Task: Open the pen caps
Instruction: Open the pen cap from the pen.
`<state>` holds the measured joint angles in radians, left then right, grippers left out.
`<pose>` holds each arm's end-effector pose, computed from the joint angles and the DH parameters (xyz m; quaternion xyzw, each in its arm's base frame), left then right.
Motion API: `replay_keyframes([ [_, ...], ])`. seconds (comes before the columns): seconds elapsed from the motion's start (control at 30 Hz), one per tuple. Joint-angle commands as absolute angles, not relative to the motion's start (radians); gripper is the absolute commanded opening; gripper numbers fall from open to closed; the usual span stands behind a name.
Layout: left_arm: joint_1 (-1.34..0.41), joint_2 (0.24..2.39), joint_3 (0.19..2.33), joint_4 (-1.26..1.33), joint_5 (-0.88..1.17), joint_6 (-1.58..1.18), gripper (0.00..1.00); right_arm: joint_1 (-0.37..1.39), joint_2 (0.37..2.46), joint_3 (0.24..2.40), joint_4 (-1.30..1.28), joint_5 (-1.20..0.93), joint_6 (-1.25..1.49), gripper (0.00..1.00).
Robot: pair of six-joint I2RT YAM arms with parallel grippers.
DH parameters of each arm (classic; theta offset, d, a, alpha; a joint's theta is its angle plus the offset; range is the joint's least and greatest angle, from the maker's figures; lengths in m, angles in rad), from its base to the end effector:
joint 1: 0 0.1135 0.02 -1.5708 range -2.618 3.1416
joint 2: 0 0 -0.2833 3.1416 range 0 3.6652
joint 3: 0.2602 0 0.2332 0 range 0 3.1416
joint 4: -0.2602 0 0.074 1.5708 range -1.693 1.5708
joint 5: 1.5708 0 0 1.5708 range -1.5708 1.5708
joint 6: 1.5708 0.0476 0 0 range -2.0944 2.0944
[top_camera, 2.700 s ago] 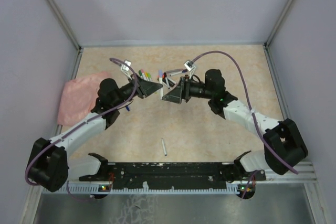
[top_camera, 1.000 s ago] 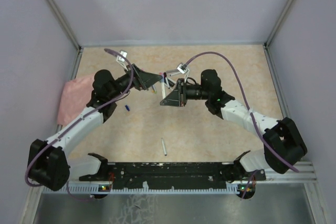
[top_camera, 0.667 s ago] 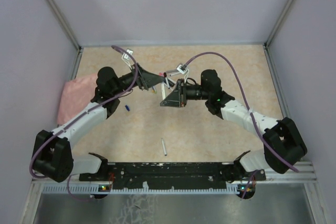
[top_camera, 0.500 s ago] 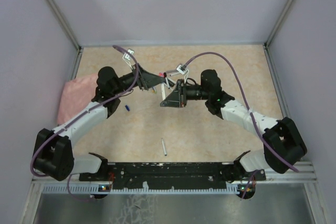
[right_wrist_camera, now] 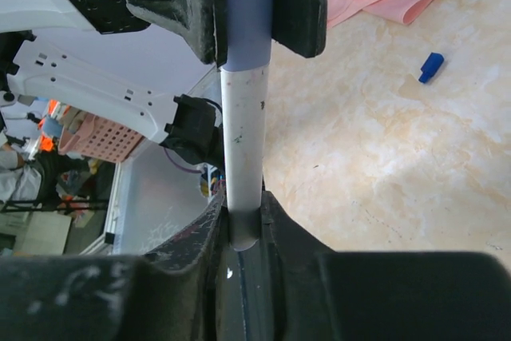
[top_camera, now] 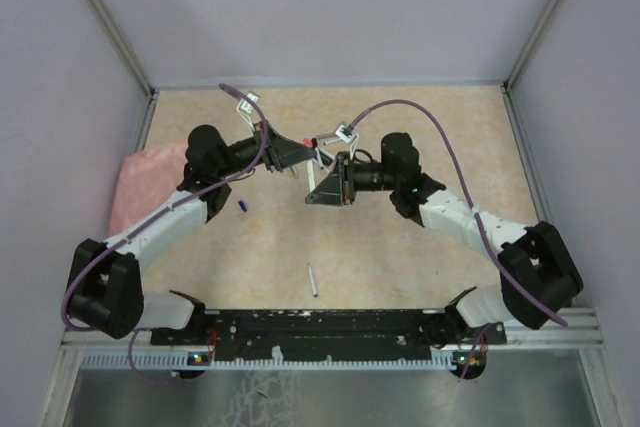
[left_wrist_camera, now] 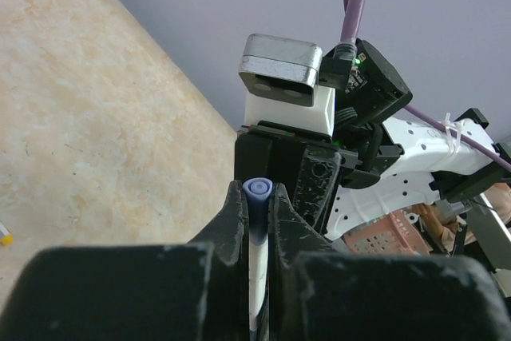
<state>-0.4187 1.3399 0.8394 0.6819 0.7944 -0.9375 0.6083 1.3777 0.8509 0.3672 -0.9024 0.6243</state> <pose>0.2486 -0.1478 0.3531 0.1358 0.6468 -0.6373 0.3964 0.2189 0.1980 0.3136 -0.2773 0.6873 0.6082 0.2844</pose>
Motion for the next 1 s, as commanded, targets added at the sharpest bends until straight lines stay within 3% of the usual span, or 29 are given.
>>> replay_keyframes([
  [0.0, -0.415, 1.325, 0.843, 0.735, 0.775, -0.913, 0.0, 0.611, 1.356, 0.882, 0.406, -0.896, 0.613, 0.3],
  [0.07, -0.418, 1.313, 0.822, 0.752, 0.75, -0.921, 0.0, 0.606, 1.34, 0.87, 0.447, -0.874, 0.645, 0.39],
  [0.13, -0.426, 1.299, 0.788, 0.794, 0.716, -0.936, 0.0, 0.595, 1.333, 0.855, 0.5, -0.847, 0.69, 0.42],
  [0.37, -0.464, 1.265, 0.721, 0.866, 0.594, -0.949, 0.0, 0.583, 1.371, 0.805, 0.762, -0.802, 0.913, 0.43],
  [0.57, -0.481, 1.253, 0.703, 0.883, 0.537, -0.951, 0.0, 0.584, 1.381, 0.801, 0.766, -0.798, 0.926, 0.4],
  [0.83, -0.482, 1.262, 0.708, 0.884, 0.529, -0.948, 0.01, 0.592, 1.405, 0.817, 0.759, -0.833, 0.925, 0.03],
  [0.97, -0.47, 1.261, 0.716, 0.883, 0.548, -0.963, 0.21, 0.592, 1.397, 0.828, 0.721, -0.86, 0.882, 0.0],
])
